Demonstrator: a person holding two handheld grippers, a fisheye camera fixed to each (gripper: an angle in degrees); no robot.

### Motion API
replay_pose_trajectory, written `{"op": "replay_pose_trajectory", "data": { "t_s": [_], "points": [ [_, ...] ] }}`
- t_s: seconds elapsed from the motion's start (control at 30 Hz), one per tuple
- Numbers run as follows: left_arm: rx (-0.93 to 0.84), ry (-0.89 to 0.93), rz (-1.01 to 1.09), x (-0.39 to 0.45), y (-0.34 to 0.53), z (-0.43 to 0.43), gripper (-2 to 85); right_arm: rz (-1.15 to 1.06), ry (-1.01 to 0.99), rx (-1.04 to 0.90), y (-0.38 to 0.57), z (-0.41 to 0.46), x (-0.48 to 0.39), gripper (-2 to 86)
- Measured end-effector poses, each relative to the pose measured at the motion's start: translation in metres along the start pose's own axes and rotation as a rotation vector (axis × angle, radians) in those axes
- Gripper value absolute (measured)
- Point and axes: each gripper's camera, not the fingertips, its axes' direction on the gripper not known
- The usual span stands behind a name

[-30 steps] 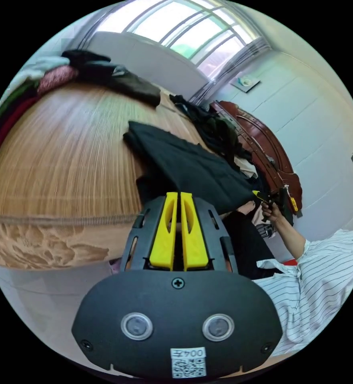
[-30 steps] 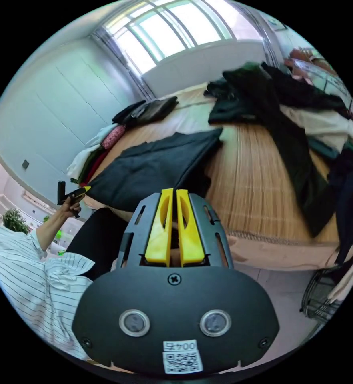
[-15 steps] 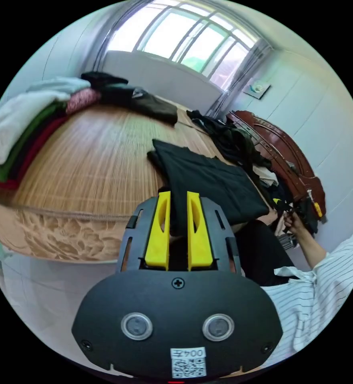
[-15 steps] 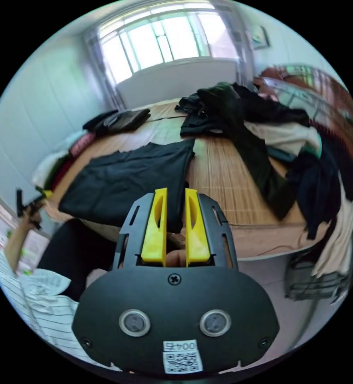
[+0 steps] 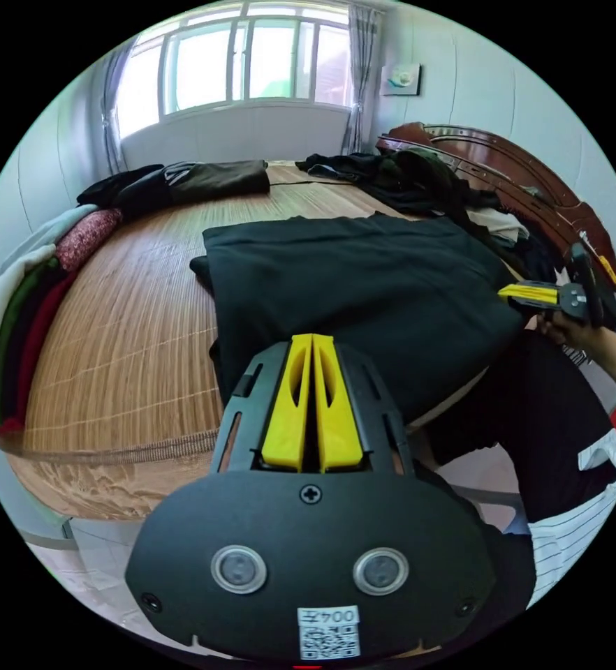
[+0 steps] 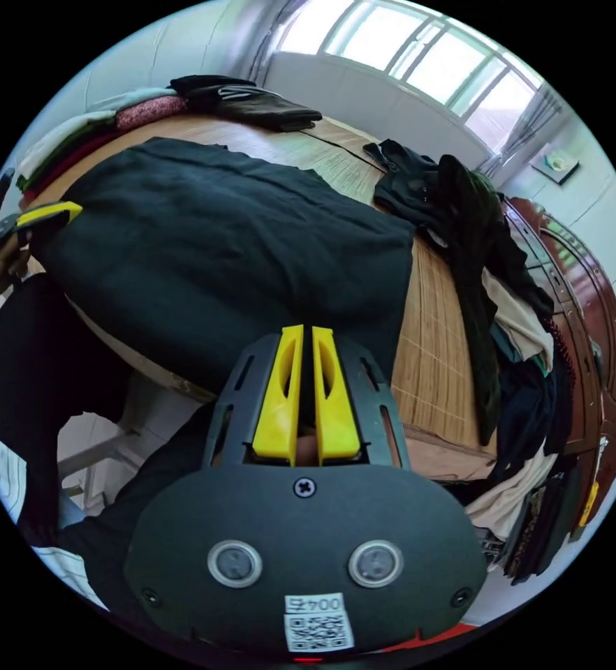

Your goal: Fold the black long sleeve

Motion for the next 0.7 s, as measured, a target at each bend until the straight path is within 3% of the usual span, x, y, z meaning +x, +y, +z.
{"op": "replay_pose_trajectory", "data": {
  "t_s": [0.1, 0.3, 0.43, 0.7],
  "points": [
    [-0.055, 0.028, -0.044, -0.005, -0.013, -0.007, 0.1, -0.012, 0.026, 0.007, 0.001, 0.006, -0.013, 3.9],
    [0.117, 0.054, -0.08, -0.006, -0.057, -0.028, 0.1, 0.043, -0.035, 0.045, 0.009, 0.015, -0.016, 3.8],
    [-0.088, -0.079, -0.207, -0.04, -0.077, 0.032, 0.1, 0.034, -0.025, 0.053, 0.012, 0.021, -0.024, 3.9],
    [-0.026, 0.128, -0.348, -0.093, -0.064, 0.022, 0.2, 0.057, -0.095, 0.075, 0.017, 0.031, -0.022, 3.9]
  ]
}}
